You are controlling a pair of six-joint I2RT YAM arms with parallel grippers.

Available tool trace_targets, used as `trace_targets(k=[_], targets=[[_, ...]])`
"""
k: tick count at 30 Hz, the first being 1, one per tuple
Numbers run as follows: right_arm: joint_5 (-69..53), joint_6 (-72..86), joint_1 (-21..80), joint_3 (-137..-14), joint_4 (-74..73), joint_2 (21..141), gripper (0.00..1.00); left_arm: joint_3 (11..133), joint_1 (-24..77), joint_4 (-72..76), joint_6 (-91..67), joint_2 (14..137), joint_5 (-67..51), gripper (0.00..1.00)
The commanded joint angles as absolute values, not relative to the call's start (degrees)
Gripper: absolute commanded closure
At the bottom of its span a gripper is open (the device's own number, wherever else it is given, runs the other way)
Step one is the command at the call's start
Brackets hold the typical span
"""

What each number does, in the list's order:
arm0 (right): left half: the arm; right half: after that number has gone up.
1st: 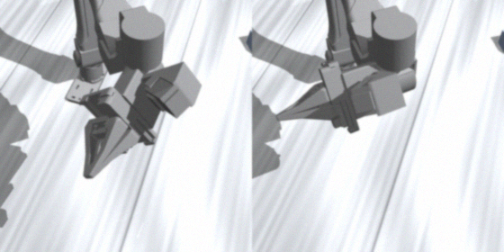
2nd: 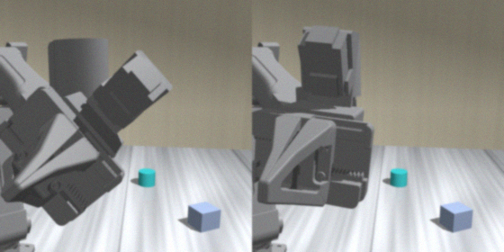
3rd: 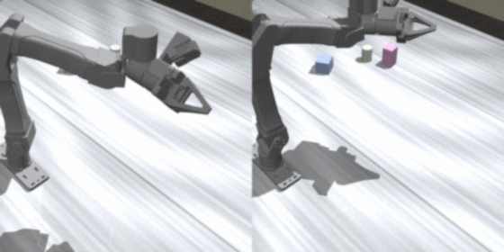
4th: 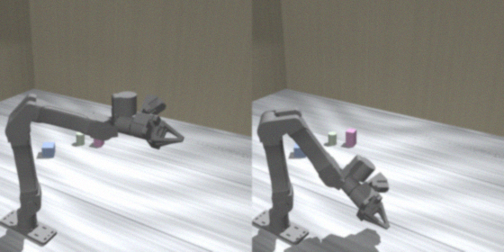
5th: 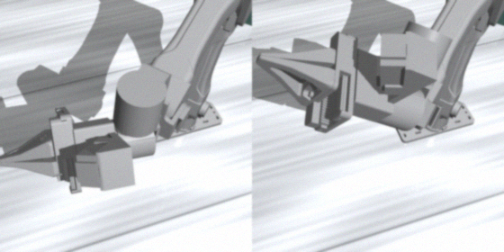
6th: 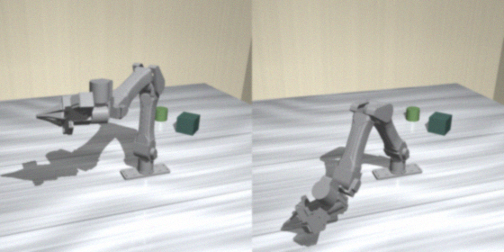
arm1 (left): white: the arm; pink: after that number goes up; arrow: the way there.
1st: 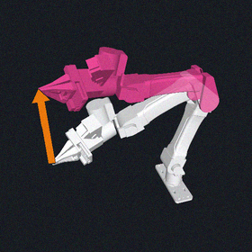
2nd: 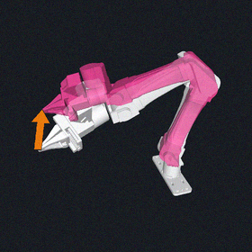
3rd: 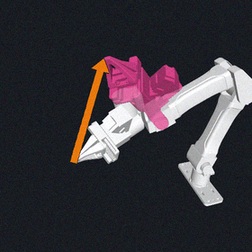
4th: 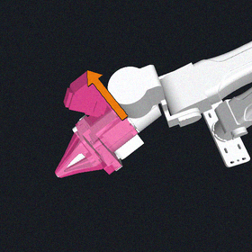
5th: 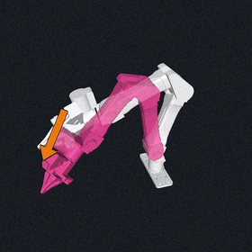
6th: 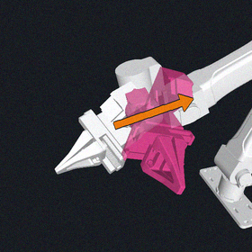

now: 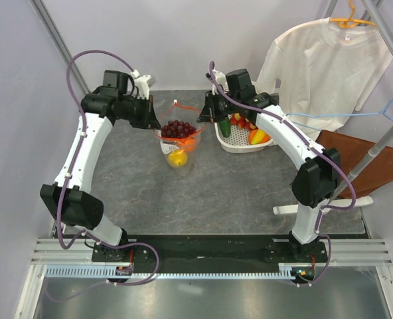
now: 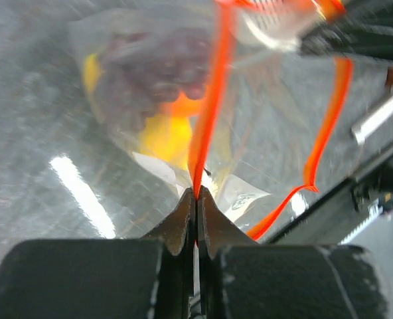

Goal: Place the food in the zip-top bag and seal the zipper
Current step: Adjust the zipper food storage bag at the center of the board, then pick up the fake fruit from the bin.

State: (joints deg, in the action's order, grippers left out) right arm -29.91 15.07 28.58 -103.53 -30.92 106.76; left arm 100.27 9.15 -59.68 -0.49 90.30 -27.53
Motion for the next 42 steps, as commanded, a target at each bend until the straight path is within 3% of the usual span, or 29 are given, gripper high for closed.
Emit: trace_targets(k=[1,8,11,14,15,18,21,24,27,31,32,34,42], targets=[[-28.6,11.5,30.7,-108.3,-32.8,111.7,1.00,96.1,12.2,-61.7,2.6,93.0,-26.3,0.98],[-23.7,6.6,31.1,-112.5,-36.1,113.5,0.90,93.6,10.6,-57.1,-3.7,92.3,-27.5,0.98],[-22.9,6.5,29.6,-112.0,-36.7,112.4,0.76,94.3,9.6,-56.4,-5.4,92.9,-27.3,0.98],[-22.7,7.1,26.9,-113.3,-36.9,112.0,0.42,95.0,8.6,-56.3,-6.2,93.9,-28.9,0.98],[-22.7,7.1,25.2,-113.9,-37.0,112.0,0.25,95.3,8.6,-56.3,-6.2,94.1,-29.1,0.98],[-22.5,2.5,21.8,-117.0,-38.7,111.7,0.10,96.1,8.6,-56.3,-6.3,94.8,-30.1,0.98],[-20.5,-6.9,19.4,-117.2,-41.7,110.7,0.03,96.6,8.6,-56.2,-6.2,95.4,-30.5,0.98],[-14.0,-13.9,18.7,-115.0,-43.5,109.9,0.04,96.9,8.6,-56.2,-6.3,95.5,-30.8,0.98],[-5.5,-12.8,17.8,-112.5,-42.5,109.8,0.14,96.9,8.6,-56.2,-6.3,95.7,-31.0,0.98],[1.9,-8.4,15.5,-104.4,-37.2,108.1,0.32,96.9,8.6,-56.0,-6.3,96.2,-31.3,0.98],[3.2,-6.0,14.6,-102.8,-34.5,107.8,0.42,96.9,8.6,-55.9,-6.3,96.2,-31.3,0.98],[7.1,-3.2,13.8,-99.3,-31.8,106.7,0.49,97.0,8.5,-55.9,-6.2,96.2,-31.5,0.98],[12.5,11.3,11.0,-88.1,-19.5,105.3,0.49,96.9,8.6,-55.9,-6.1,96.6,-32.0,0.98]])
